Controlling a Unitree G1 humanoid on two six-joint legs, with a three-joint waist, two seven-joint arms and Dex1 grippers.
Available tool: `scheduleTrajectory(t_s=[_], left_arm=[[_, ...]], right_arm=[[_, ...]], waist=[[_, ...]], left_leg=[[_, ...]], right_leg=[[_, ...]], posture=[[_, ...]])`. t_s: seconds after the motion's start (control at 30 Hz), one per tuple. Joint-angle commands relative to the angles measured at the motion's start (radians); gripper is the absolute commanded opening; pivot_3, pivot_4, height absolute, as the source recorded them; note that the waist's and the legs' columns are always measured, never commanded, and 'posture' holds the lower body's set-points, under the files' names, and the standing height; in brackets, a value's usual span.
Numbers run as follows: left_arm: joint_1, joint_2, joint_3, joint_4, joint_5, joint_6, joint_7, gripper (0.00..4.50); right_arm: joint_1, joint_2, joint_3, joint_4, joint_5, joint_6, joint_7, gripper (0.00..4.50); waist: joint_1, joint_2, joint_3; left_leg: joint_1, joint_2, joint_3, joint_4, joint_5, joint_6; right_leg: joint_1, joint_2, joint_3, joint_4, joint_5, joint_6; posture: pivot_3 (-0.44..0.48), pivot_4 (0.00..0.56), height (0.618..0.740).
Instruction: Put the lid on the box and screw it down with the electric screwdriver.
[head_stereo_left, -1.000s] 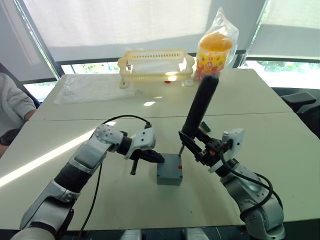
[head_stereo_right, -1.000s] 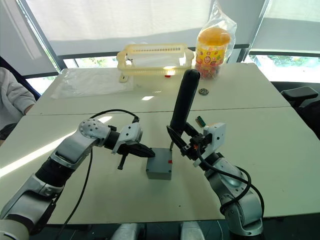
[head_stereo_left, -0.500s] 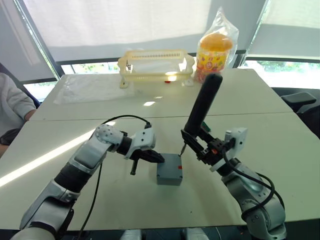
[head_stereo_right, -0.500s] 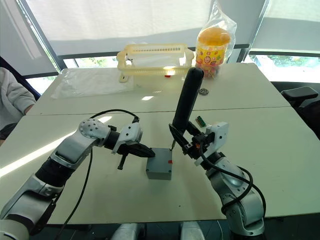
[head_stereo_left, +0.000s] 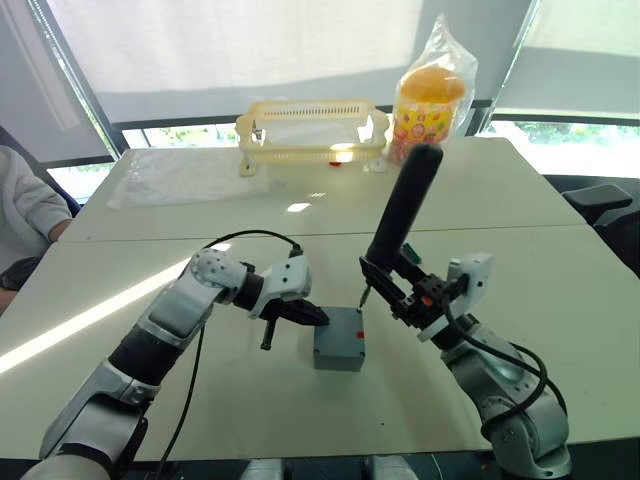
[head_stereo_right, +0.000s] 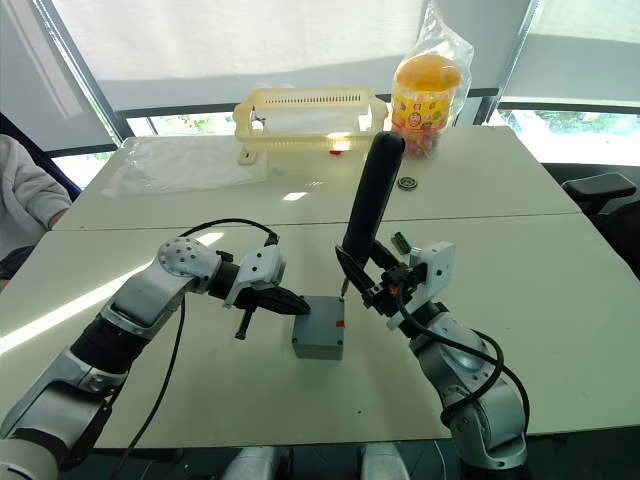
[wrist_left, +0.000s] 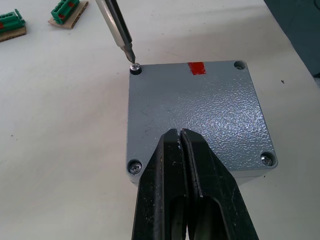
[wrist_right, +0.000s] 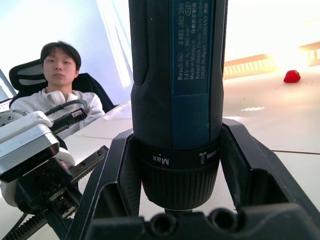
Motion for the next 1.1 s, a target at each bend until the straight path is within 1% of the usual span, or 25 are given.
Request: scheduleTrajectory(t_s=[0.03, 0.73, 1.1], left_arm=[[0.015, 0.017, -0.032, 0.009, 0.040, 0.019, -0.002, 0.00], [0.015, 0.018, -0.029, 0.002, 0.038, 0.022, 0.001, 0.00], [0.028, 0.020, -0.026, -0.005, 0.036, 0.022, 0.008, 0.00]], right_arm=[[-0.009, 0.004, 0.000, -0.044, 0.001, -0.051, 0.011, 1.82], [0.012, 0.007, 0.016, -0.008, -0.035, -0.092, 0.026, 1.82], [0.036, 0.008, 0.076, 0.032, -0.111, -0.163, 0.040, 1.82]], waist=[[0.000, 0.000, 0.000], [0.000, 0.000, 0.000], [-0.001, -0.003, -0.002]], left_leg=[[0.000, 0.000, 0.000, 0.000, 0.000, 0.000], [0.000, 0.000, 0.000, 0.000, 0.000, 0.000], [0.001, 0.000, 0.000, 0.000, 0.000, 0.000]], right_leg=[[0.000, 0.000, 0.000, 0.000, 0.000, 0.000], [0.000, 0.000, 0.000, 0.000, 0.000, 0.000], [0.000, 0.000, 0.000, 0.000, 0.000, 0.000]], posture=[[0.000, 0.150, 0.740], [0.000, 0.150, 0.740], [0.000, 0.150, 0.740]])
